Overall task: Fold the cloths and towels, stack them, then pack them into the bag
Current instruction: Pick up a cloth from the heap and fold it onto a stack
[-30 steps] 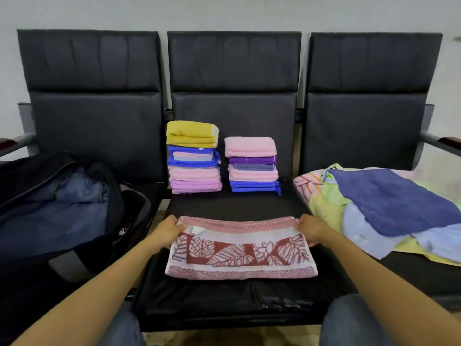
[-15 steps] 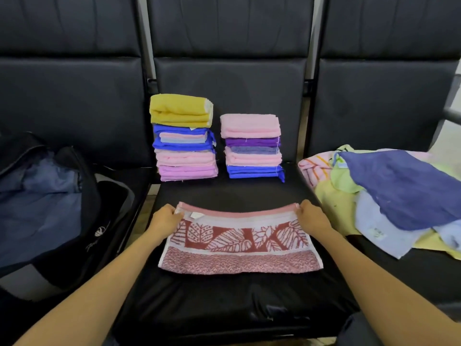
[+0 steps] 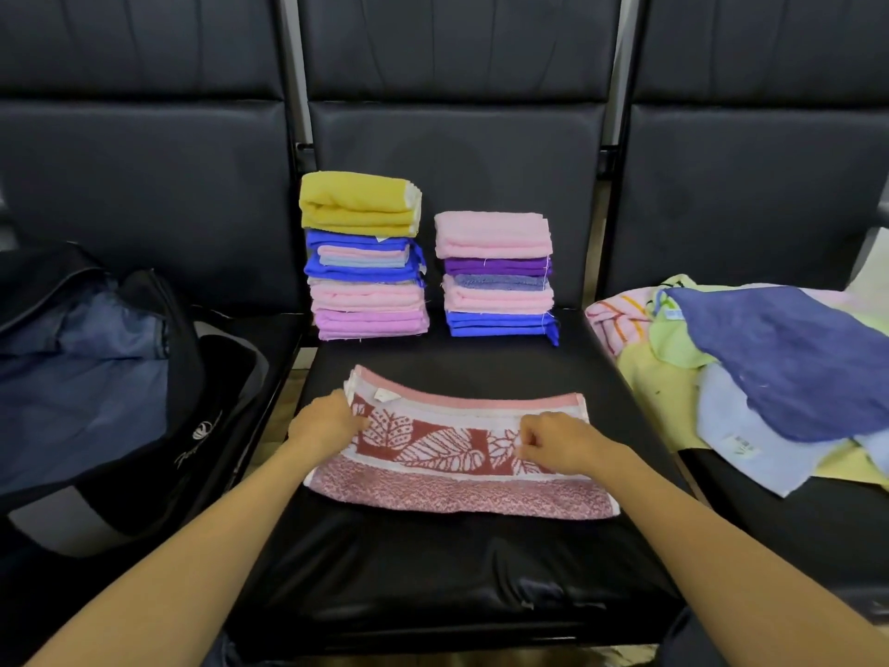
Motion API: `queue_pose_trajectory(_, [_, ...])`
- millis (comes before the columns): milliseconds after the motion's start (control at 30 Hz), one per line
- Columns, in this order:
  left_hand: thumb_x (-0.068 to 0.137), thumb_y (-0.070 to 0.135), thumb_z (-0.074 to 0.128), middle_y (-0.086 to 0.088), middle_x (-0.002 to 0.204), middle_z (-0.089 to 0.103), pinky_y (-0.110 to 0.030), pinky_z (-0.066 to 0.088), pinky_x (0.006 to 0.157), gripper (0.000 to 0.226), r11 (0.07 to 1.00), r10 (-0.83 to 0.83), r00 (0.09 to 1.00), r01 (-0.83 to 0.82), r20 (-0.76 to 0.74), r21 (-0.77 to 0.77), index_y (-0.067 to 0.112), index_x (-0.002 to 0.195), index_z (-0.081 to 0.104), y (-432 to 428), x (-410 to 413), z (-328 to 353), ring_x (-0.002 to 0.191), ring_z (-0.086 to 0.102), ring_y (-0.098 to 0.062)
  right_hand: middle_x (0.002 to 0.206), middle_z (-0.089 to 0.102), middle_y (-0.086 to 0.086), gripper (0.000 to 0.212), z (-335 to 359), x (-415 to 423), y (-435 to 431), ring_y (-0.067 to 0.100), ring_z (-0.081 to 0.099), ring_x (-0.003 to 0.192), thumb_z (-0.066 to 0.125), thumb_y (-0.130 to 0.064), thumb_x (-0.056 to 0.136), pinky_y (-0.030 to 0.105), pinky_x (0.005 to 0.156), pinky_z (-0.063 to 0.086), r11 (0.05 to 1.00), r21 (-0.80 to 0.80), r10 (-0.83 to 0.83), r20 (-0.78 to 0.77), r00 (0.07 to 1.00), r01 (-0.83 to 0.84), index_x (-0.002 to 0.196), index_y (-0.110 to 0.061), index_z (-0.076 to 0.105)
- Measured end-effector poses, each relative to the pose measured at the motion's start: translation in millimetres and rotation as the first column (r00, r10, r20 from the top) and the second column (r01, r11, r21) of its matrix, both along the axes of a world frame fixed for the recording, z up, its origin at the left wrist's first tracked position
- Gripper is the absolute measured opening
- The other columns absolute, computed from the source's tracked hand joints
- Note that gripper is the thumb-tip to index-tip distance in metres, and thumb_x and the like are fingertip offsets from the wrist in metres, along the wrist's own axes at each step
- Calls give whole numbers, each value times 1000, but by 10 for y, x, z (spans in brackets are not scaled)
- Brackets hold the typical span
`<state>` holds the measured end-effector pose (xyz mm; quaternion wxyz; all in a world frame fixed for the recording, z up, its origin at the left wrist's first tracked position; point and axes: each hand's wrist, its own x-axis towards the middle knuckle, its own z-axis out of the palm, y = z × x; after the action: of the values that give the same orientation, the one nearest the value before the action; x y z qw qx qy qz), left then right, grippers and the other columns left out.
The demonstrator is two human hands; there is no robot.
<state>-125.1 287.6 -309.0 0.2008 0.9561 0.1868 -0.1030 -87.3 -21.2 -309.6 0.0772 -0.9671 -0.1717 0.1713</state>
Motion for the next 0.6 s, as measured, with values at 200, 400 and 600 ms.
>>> queue_pose_trajectory(200, [97, 13, 52, -9, 89, 57, -22, 40, 51, 22, 956, 63, 956, 24, 285, -291, 14, 117, 44, 78, -54, 89, 64, 53, -16, 136, 41, 3, 48, 62, -101, 108, 23, 40, 127, 53, -27, 94, 36, 105, 37, 979, 9, 203, 82, 976, -205, 141, -29, 41])
queue_pose_trajectory(400, [89, 1, 60, -1, 101, 65, -15, 49, 64, 27, 819, 51, 985, 54, 166, -571, 18, 110, 62, 128, -108, 214, 83, 64, -10, 114, 56, 1, 38, 134, -375, 444, 12, 53, 103, 39, -4, 97, 24, 93, 41, 863, 146, 497, -71, 865, -484, 118, -21, 67])
queue_pose_trajectory(600, [83, -3, 61, -10, 119, 65, -40, 53, 92, 59, 600, 50, 990, 76, 133, -796, 21, 135, 51, -26, -117, 477, 104, 65, -26, 107, 62, -7, 40, 107, -404, 438, 4, 57, 94, 36, 3, 93, 13, 87, 43, 907, 329, 350, -247, 904, -261, 113, -14, 67])
